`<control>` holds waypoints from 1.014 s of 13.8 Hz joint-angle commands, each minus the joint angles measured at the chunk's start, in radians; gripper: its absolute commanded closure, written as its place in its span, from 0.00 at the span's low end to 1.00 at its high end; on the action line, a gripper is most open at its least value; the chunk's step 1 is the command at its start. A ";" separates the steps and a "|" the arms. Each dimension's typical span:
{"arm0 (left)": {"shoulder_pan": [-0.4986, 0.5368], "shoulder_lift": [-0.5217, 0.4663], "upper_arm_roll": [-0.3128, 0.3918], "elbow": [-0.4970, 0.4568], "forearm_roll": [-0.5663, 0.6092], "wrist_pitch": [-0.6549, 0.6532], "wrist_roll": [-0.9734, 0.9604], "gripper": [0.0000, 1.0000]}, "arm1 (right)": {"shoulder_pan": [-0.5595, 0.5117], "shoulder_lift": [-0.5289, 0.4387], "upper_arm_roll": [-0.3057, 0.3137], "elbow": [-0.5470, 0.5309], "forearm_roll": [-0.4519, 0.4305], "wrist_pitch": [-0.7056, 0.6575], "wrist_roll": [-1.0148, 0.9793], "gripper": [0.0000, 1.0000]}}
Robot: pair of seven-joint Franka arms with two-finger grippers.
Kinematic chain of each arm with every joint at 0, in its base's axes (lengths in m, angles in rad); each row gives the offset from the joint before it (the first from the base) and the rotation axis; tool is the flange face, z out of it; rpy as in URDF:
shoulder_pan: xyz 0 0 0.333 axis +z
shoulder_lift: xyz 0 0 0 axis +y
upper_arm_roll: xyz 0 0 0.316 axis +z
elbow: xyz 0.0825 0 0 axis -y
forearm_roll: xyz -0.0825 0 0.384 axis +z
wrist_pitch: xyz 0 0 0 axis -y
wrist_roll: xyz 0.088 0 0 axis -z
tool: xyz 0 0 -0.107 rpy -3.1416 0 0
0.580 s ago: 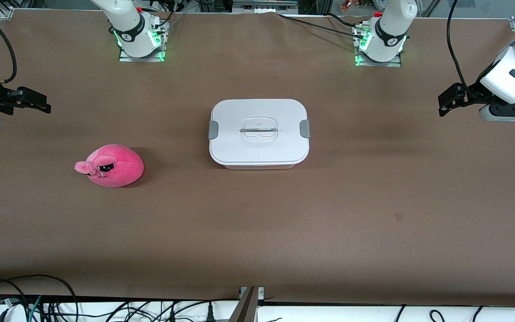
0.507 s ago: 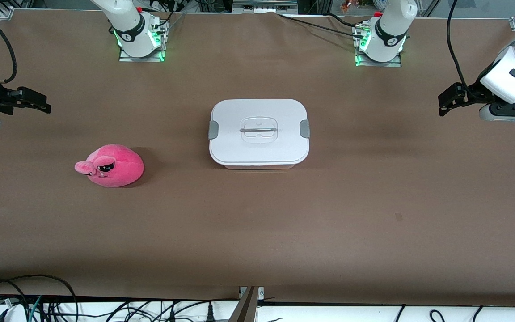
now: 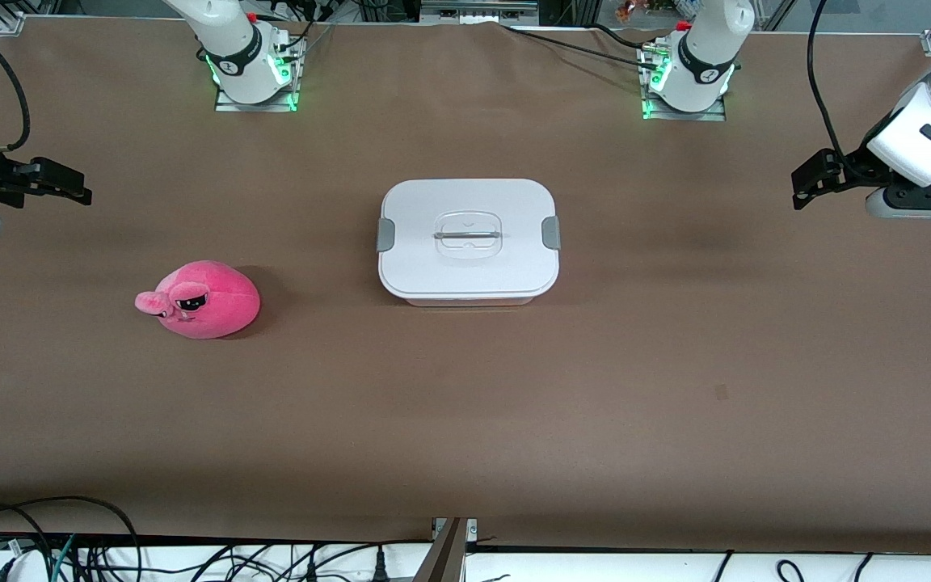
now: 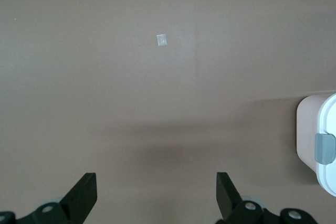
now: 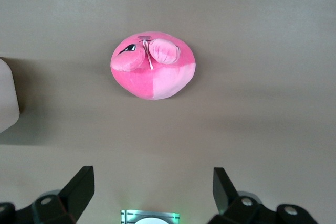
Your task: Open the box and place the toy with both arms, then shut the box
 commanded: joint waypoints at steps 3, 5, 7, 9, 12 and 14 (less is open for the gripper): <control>-0.009 0.005 -0.010 0.033 -0.012 -0.027 -0.004 0.00 | -0.007 0.015 0.011 0.025 -0.013 -0.011 0.018 0.00; -0.006 0.005 -0.010 0.035 -0.014 -0.027 -0.002 0.00 | -0.009 0.033 0.011 0.025 -0.007 -0.010 0.024 0.00; -0.006 0.005 -0.010 0.033 -0.012 -0.027 -0.002 0.00 | -0.007 0.050 0.013 0.023 -0.011 0.001 0.026 0.00; -0.004 0.005 -0.010 0.033 -0.014 -0.039 -0.002 0.00 | -0.009 0.087 0.011 0.023 -0.011 0.002 0.020 0.00; 0.003 0.026 -0.009 0.061 -0.012 -0.043 0.001 0.00 | -0.007 0.162 0.011 0.023 -0.014 0.007 0.017 0.00; -0.001 0.034 -0.010 0.068 -0.011 -0.044 -0.001 0.00 | -0.003 0.205 0.013 0.014 -0.008 0.037 0.024 0.00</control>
